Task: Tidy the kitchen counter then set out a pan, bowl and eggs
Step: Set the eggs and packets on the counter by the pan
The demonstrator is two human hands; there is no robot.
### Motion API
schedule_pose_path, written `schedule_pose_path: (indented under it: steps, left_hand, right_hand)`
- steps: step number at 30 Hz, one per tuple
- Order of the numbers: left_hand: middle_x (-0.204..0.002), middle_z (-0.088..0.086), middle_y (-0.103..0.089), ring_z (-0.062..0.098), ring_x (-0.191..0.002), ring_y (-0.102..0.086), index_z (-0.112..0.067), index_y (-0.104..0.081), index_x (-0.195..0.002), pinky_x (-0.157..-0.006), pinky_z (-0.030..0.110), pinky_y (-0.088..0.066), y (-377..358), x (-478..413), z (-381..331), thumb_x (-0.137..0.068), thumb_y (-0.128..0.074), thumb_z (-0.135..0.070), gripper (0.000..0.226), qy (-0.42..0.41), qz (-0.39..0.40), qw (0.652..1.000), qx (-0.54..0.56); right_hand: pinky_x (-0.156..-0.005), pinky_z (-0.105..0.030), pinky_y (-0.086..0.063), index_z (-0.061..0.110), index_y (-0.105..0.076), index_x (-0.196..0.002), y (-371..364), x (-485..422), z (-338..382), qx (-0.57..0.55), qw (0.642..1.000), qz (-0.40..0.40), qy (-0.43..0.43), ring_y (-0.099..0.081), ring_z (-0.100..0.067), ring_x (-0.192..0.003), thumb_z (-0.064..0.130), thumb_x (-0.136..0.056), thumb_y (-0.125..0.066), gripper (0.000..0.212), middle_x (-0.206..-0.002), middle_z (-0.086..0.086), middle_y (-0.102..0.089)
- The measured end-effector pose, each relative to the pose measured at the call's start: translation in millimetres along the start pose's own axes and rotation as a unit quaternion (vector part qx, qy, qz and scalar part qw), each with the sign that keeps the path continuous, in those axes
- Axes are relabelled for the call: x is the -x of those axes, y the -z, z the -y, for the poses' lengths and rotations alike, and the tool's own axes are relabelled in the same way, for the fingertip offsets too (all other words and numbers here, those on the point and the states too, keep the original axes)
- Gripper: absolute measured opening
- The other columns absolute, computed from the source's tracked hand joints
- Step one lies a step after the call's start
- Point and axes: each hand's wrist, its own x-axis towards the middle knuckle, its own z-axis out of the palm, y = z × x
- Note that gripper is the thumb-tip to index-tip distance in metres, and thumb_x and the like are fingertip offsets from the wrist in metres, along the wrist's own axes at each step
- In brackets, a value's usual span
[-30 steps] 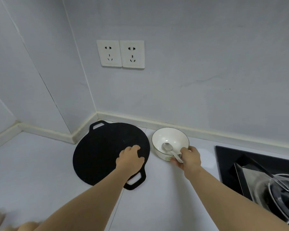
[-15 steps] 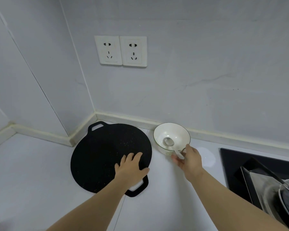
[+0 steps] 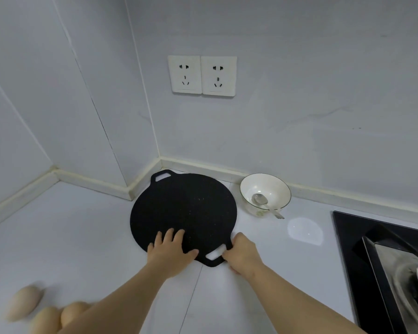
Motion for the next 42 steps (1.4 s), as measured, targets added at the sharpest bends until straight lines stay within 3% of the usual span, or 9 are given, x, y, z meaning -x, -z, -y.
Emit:
schedule_pose_path:
  steps: [5,11,17,20,25,30,35,38,42]
  left_hand:
    - [-0.159,-0.002,-0.001,0.033,-0.145,0.000,-0.034,-0.008,-0.149,-0.116,0.053,-0.009,-2,9,0,-0.081,-0.040,-0.071,0.083,-0.035,0.021,0.996,-0.080]
    - [-0.156,-0.005,-0.007,0.033,-0.142,-0.009,-0.040,-0.007,-0.147,-0.115,0.056,-0.010,-3,10,-6,-0.079,-0.043,-0.071,0.083,-0.098,0.025,0.984,-0.143]
    - [-0.158,-0.006,0.006,0.034,-0.144,0.013,-0.045,-0.001,-0.146,-0.115,0.056,-0.002,-6,2,-13,-0.087,-0.042,-0.062,0.074,-0.157,0.060,0.975,-0.143]
    - [-0.158,-0.005,0.010,0.038,-0.143,0.013,-0.047,0.003,-0.145,-0.114,0.058,-0.004,-6,-4,-16,-0.091,-0.034,-0.061,0.067,-0.149,0.061,0.973,-0.164]
    - [-0.158,-0.003,0.012,0.042,-0.143,0.011,-0.046,0.008,-0.145,-0.113,0.059,-0.008,-7,-4,-19,-0.092,-0.027,-0.062,0.065,-0.139,0.066,0.971,-0.185]
    - [-0.158,0.001,0.012,0.048,-0.141,0.006,-0.045,0.012,-0.144,-0.113,0.060,-0.014,-10,2,-32,-0.094,-0.022,-0.059,0.062,-0.097,0.062,0.976,-0.184]
    - [-0.159,0.004,0.010,0.050,-0.140,0.001,-0.044,0.012,-0.145,-0.111,0.061,-0.019,-10,4,-41,-0.095,-0.023,-0.057,0.062,-0.086,0.061,0.976,-0.192]
    - [-0.159,0.005,0.007,0.051,-0.140,-0.002,-0.043,0.010,-0.145,-0.109,0.061,-0.025,-9,4,-45,-0.095,-0.024,-0.058,0.063,-0.086,0.065,0.975,-0.192]
    - [-0.159,0.006,0.003,0.051,-0.139,-0.006,-0.042,0.005,-0.146,-0.105,0.057,-0.035,-2,-2,-47,-0.091,-0.030,-0.064,0.069,-0.077,0.074,0.978,-0.181]
  right_hand:
    - [-0.070,-0.036,-0.054,0.005,-0.053,-0.085,-1,-14,1,-0.087,0.992,-0.065,-0.056,-0.057,-0.028,-0.073,0.003,-0.084,-0.051,0.003,-0.088,-0.017,-0.060]
    - [-0.078,-0.030,-0.043,0.013,-0.060,-0.085,16,-17,-8,-0.104,0.988,-0.109,-0.039,-0.053,-0.023,-0.083,0.006,-0.089,-0.051,0.011,-0.087,-0.004,-0.057]
    - [-0.077,-0.033,-0.047,0.017,-0.056,-0.070,34,-30,-16,-0.182,0.969,-0.146,-0.081,-0.054,-0.023,-0.079,-0.001,-0.086,-0.047,0.026,-0.089,-0.007,-0.059]
    - [-0.087,-0.037,-0.051,0.011,-0.061,-0.086,27,-29,-19,-0.181,0.962,-0.188,-0.083,-0.060,-0.028,-0.093,0.000,-0.086,-0.046,0.019,-0.094,-0.006,-0.061]
    - [-0.050,-0.026,-0.031,0.012,-0.042,-0.076,22,-22,-20,-0.079,0.980,-0.155,-0.095,-0.045,-0.015,-0.059,0.020,-0.088,-0.054,0.019,-0.070,0.000,-0.046]
    - [-0.054,-0.026,-0.034,0.008,-0.040,-0.087,18,-22,-13,-0.063,0.984,-0.136,-0.093,-0.048,-0.023,-0.078,0.012,-0.090,-0.051,0.012,-0.076,-0.001,-0.044]
    - [-0.050,-0.023,-0.030,0.015,-0.035,-0.066,25,-22,-15,-0.077,0.983,-0.151,-0.070,-0.046,-0.023,-0.075,0.014,-0.091,-0.050,0.029,-0.068,0.001,-0.042]
    - [-0.075,-0.029,-0.042,0.007,-0.054,-0.092,33,-19,-9,-0.178,0.967,-0.165,-0.071,-0.055,-0.025,-0.085,0.029,-0.091,-0.053,0.022,-0.091,-0.006,-0.057]
    - [-0.087,-0.036,-0.043,0.009,-0.040,-0.135,42,-30,-4,-0.366,0.909,-0.190,-0.068,-0.055,-0.025,-0.102,0.051,-0.074,-0.066,0.079,-0.109,-0.004,-0.056]
